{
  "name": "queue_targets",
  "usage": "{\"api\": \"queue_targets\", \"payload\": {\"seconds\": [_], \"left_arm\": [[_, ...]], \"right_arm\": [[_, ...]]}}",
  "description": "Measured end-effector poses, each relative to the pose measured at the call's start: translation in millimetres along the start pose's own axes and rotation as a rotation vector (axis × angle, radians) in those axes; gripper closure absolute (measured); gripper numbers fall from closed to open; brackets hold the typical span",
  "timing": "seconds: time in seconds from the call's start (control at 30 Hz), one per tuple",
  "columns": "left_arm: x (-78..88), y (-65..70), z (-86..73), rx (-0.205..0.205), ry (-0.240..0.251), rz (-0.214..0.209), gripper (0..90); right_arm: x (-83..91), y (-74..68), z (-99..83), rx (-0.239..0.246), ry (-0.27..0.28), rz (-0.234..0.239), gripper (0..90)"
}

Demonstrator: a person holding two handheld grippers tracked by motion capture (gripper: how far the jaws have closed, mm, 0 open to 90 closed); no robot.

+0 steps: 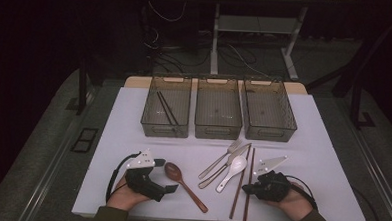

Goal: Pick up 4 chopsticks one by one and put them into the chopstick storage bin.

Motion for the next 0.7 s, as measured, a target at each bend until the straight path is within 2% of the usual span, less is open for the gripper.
{"api": "queue_targets", "payload": {"seconds": [0.7], "left_arm": [[-0.3,0.2,-0.3,-0.003,-0.003,0.000,0.0]], "right_arm": [[22.4,22.7,-17.6,-0.015,-0.010,-0.087,89.6]]}}
Point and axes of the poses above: each handheld gripper's, and its own axes: x roughly backward along the jaws, z roughly out of its top, y roughly to its right, the point moved 10 cm from there along -x, roughly forward along the jaws, and after that the axes turned 10 degrees about y, right-handed, at the moved point
